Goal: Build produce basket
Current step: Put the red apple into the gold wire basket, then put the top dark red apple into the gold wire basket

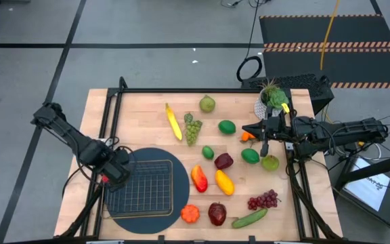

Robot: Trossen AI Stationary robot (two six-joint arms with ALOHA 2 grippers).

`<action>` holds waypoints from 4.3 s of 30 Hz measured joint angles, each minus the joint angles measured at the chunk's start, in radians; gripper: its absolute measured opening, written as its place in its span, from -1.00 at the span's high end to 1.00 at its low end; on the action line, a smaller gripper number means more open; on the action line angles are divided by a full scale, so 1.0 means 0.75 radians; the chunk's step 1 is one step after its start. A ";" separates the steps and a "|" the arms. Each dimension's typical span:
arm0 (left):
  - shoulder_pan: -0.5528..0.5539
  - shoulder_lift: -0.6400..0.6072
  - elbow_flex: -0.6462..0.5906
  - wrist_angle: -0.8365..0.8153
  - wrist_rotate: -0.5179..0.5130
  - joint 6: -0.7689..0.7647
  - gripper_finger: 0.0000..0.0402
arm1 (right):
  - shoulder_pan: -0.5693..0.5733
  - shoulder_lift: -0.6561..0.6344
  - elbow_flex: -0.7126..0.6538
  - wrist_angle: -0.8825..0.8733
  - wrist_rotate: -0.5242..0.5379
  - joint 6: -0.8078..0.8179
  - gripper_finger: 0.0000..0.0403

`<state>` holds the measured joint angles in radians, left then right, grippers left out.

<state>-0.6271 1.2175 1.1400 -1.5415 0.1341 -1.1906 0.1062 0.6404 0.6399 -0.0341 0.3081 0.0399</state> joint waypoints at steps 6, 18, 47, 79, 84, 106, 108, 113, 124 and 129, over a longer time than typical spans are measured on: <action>-0.002 0.000 -0.100 0.129 0.000 0.027 -0.67 | 0.000 0.001 0.000 -0.001 0.000 0.001 1.00; -0.002 0.000 -0.155 0.208 -0.004 0.013 -0.75 | 0.000 0.001 0.000 -0.001 0.000 0.001 1.00; 0.133 -0.001 0.156 0.209 -0.236 0.437 -0.94 | 0.000 0.066 0.000 0.000 0.005 0.048 0.61; 0.168 -0.019 0.055 0.596 -1.331 0.855 -0.94 | 0.071 0.683 0.000 -0.001 -0.257 0.130 -0.19; 0.169 -0.021 0.055 0.597 -1.327 0.893 -0.94 | 0.055 0.796 0.000 0.012 -0.273 0.133 -0.43; 0.250 -0.021 0.055 0.703 -1.293 1.040 -0.94 | 0.076 0.866 -0.001 0.046 -0.232 0.171 -0.56; 0.264 -0.021 0.055 0.757 -1.275 1.082 -0.94 | 0.086 0.866 -0.001 0.045 -0.232 0.174 -0.56; 0.287 -0.021 0.055 0.910 -1.189 1.163 -0.94 | 0.117 0.866 -0.001 0.043 -0.233 0.174 -0.56; 0.274 0.001 0.055 1.091 -1.118 1.262 -0.94 | 0.218 0.880 0.000 0.014 -0.167 0.220 -0.77; 0.274 0.023 0.055 1.122 -1.109 1.247 -0.94 | 0.218 0.883 -0.014 0.013 -0.169 0.181 -0.77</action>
<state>-0.4213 1.2351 1.1812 -0.7003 -0.6978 -0.2554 0.2695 1.3028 0.6292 -0.0247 0.1815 0.1756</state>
